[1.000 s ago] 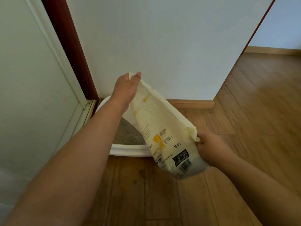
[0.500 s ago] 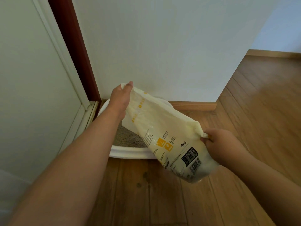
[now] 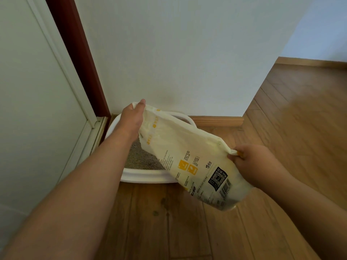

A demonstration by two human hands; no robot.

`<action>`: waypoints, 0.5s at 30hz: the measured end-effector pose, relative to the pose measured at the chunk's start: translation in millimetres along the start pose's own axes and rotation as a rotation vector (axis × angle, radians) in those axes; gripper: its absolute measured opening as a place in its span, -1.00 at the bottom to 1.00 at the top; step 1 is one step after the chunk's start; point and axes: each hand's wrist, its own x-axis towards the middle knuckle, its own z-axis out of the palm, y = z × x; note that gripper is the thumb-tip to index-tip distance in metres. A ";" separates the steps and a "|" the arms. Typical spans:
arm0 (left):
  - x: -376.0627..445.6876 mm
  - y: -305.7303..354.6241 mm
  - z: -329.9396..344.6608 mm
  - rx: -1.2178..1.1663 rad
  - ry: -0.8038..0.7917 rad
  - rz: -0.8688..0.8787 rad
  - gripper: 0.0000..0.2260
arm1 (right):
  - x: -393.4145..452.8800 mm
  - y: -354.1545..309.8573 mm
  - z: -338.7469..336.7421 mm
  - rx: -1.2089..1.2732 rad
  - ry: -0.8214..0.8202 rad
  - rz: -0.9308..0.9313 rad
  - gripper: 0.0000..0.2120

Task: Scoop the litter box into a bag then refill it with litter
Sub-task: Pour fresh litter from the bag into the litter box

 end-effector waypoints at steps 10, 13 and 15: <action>14.3 -12.8 0.8 0.053 0.022 -0.036 -0.54 | -0.7 -0.6 -3.7 0.021 0.012 0.000 -0.79; 18.4 -16.6 -0.9 0.056 0.027 -0.057 -0.41 | 0.5 -1.0 -5.9 0.013 0.015 -0.001 -0.80; 19.5 -18.7 -2.5 0.063 0.028 -0.066 -0.35 | 0.6 -2.2 -8.4 0.019 0.008 0.003 -0.82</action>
